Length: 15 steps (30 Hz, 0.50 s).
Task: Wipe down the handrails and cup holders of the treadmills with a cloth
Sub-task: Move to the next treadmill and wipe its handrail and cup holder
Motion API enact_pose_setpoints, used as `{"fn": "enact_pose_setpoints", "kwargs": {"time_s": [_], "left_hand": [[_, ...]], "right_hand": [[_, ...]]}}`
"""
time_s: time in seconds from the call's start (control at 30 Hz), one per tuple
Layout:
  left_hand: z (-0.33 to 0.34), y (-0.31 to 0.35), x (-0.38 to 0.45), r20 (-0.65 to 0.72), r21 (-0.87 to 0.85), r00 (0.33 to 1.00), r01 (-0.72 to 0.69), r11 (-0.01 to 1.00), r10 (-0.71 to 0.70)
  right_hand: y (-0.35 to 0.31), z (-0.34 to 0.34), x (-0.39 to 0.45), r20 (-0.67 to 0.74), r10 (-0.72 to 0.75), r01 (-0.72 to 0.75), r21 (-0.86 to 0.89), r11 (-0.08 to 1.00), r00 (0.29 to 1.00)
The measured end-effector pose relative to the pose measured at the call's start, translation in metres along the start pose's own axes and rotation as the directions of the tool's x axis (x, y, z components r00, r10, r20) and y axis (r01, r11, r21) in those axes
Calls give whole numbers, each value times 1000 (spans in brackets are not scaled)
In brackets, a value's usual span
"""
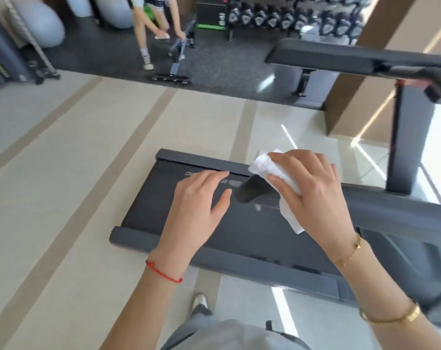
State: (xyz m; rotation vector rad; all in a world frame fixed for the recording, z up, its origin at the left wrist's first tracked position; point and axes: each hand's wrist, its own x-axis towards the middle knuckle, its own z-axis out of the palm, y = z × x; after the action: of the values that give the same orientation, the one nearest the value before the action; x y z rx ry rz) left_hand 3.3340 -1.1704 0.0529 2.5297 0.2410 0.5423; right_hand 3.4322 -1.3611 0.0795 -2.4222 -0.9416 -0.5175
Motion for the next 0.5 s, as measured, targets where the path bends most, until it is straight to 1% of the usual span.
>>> {"fn": "enact_pose_setpoints", "kwargs": {"time_s": [0.07,0.17,0.2,0.33,0.5], "left_hand": [[8,-2,16,54,-13,998,-36,999,37],[21,-1,34,125,-28,987,-96,995,98],[25,-1,38,146,-40,982,-115,993,120],[41,1,45,222,-70,959,-164,984,175],[45,-6,46,253,-85,949,-171,982,187]], "right_hand": [[9,9,6,4,56,-55,-102,993,998],[18,30,5,118,141,-107,-252,962,983],[20,36,2,128,157,-115,-289,950,979],[23,50,-1,6,174,-164,-308,937,985],[22,55,1,-65,150,-163,-310,937,987]]}}
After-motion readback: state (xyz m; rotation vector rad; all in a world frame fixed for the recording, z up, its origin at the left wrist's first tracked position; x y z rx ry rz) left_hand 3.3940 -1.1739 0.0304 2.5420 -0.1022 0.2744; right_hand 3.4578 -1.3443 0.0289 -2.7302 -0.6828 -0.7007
